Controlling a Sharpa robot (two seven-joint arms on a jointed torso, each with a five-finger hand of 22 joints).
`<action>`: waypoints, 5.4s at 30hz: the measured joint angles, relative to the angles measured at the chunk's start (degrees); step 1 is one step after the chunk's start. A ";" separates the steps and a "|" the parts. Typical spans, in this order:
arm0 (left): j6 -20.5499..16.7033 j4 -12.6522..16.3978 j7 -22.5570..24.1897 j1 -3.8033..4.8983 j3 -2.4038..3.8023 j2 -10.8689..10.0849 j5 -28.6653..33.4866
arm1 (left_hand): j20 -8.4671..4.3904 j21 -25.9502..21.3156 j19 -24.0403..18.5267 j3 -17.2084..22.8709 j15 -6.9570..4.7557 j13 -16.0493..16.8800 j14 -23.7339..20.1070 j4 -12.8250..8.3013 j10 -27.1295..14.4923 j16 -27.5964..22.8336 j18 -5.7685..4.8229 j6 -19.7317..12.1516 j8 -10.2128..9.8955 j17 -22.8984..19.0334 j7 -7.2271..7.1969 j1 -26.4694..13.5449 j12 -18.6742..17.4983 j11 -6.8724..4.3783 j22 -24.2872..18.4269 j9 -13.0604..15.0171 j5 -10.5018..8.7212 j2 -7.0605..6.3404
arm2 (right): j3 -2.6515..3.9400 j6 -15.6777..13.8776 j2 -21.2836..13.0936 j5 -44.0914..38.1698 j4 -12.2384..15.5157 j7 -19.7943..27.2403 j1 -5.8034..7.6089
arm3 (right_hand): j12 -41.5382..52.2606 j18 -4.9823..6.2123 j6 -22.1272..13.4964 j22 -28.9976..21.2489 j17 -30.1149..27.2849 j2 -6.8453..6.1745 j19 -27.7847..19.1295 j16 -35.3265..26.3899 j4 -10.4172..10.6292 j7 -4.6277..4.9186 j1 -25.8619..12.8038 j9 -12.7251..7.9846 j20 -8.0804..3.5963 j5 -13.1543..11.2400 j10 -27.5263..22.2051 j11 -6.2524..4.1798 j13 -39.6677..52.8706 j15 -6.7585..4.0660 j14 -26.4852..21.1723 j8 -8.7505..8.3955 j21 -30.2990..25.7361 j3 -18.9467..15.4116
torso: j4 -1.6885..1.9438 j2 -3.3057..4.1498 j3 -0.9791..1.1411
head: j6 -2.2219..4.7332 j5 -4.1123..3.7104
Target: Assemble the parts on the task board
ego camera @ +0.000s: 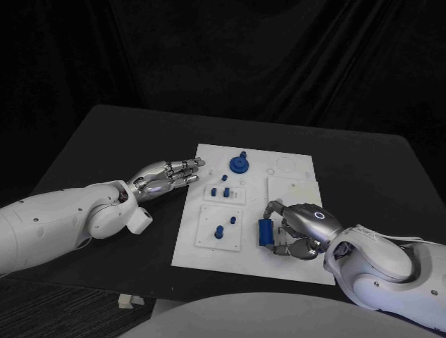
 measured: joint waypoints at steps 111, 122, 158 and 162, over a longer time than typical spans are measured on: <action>-4.30 3.56 2.69 -0.28 -0.04 -2.20 0.07 | -0.87 -0.33 -1.39 -1.93 -4.26 0.47 -0.70 4.73 0.95 0.00 0.00 0.81 0.00 -0.04 -0.22 -2.51 3.34 1.04 -2.62 0.10 -1.15 -2.04 | 0.04 4.53 -13.75 23.26 4.74 -3.48 14.19 | 0.01 -0.01 27.09 -0.01 0.00 2.87 2.12 0.33 1.41 -2.50 -11.49 -3.39 -1.32 -2.47 -0.01 -1.43 0.01 -1.45 0.17 -15.05 4.71 0.31 | 0.07 -0.03 0.02 | 0.00 -0.80; -12.20 5.48 7.37 -0.28 -0.04 -2.30 0.08 | -5.35 -0.81 -3.67 -9.57 -8.63 -0.08 -0.82 9.66 -0.20 0.00 3.21 -14.22 -1.47 -0.16 -15.89 -6.87 -0.42 -5.94 -6.15 -1.61 -10.32 -2.16 | -0.09 17.90 -13.20 31.22 1.31 -10.99 16.12 | 0.01 -0.01 31.72 -0.02 0.00 4.07 2.04 0.55 1.73 -2.68 -16.04 -1.65 -1.40 -10.11 -0.01 -1.43 0.00 -1.46 0.17 -22.12 5.08 -0.82 | 0.21 0.02 -0.15 | 0.00 -1.11; -14.28 4.24 8.75 -0.29 -0.04 -1.13 0.09 | -2.48 -0.81 -3.51 -10.91 -6.45 -0.51 -0.72 9.65 -0.25 0.00 4.96 -17.82 -1.97 -0.11 -16.72 -6.76 -2.88 -2.97 -6.18 -2.16 -9.01 0.43 | -0.10 25.17 -10.56 27.20 1.02 -18.24 11.67 | 0.01 -0.02 37.02 -0.03 0.00 4.34 2.65 1.38 0.67 -4.71 -13.66 6.19 -2.83 -9.81 0.00 -3.06 0.00 -2.99 0.08 -22.27 7.15 -0.40 | -0.05 -0.01 0.03 | 0.00 -1.79; -13.93 4.13 8.77 -0.30 -0.04 -1.02 0.09 | -2.32 -0.80 -3.60 -10.74 -6.37 -0.51 -0.80 9.48 -0.03 0.00 4.95 -17.59 -1.97 -0.11 -15.94 -6.32 -2.88 -2.68 -6.13 -2.16 -8.35 0.45 | -0.12 25.57 -10.26 27.06 0.88 -18.36 10.74 | 0.01 -0.01 37.02 -0.03 0.00 4.50 2.65 1.38 0.45 -4.72 -13.27 6.61 -2.83 -9.41 0.00 -3.06 0.00 -2.99 0.07 -22.54 7.15 -0.17 | -0.04 0.01 0.01 | 0.00 -1.79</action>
